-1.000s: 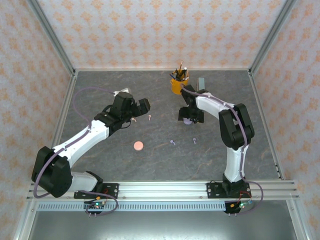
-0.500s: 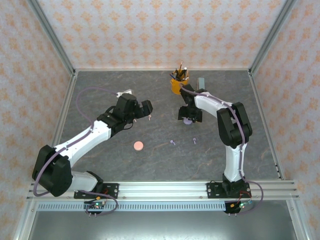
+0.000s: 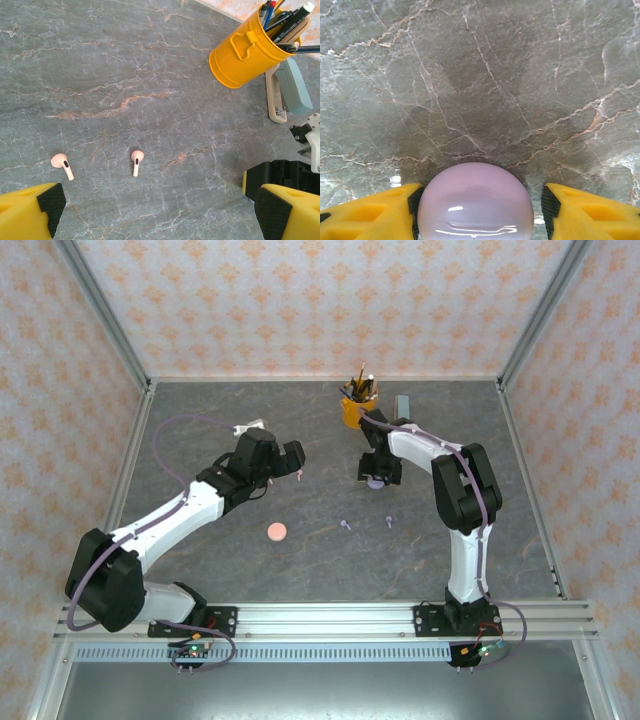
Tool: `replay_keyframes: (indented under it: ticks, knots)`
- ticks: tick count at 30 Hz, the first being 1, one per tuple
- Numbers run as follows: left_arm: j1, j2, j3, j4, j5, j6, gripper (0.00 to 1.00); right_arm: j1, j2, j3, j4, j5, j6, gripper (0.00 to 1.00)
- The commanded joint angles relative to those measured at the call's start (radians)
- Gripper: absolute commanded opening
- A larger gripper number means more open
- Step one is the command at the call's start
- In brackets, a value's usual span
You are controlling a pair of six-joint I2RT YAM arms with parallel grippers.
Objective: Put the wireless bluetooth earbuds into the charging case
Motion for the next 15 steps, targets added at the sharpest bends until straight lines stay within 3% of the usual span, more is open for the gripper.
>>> replay_keyframes:
  ticks: [1,9,15]
  knots:
    - [-0.010,0.013,-0.005,-0.008,-0.036,-0.027,1.00,0.004,-0.005,-0.007,0.023,-0.029,0.016,0.61]
    - [-0.009,0.013,-0.024,0.033,-0.037,-0.050,1.00,0.005,-0.049,-0.056,0.059,-0.042,0.058,0.52]
    - [-0.009,0.058,0.044,-0.049,-0.035,-0.081,1.00,0.018,-0.093,-0.104,0.104,-0.043,0.114,0.49]
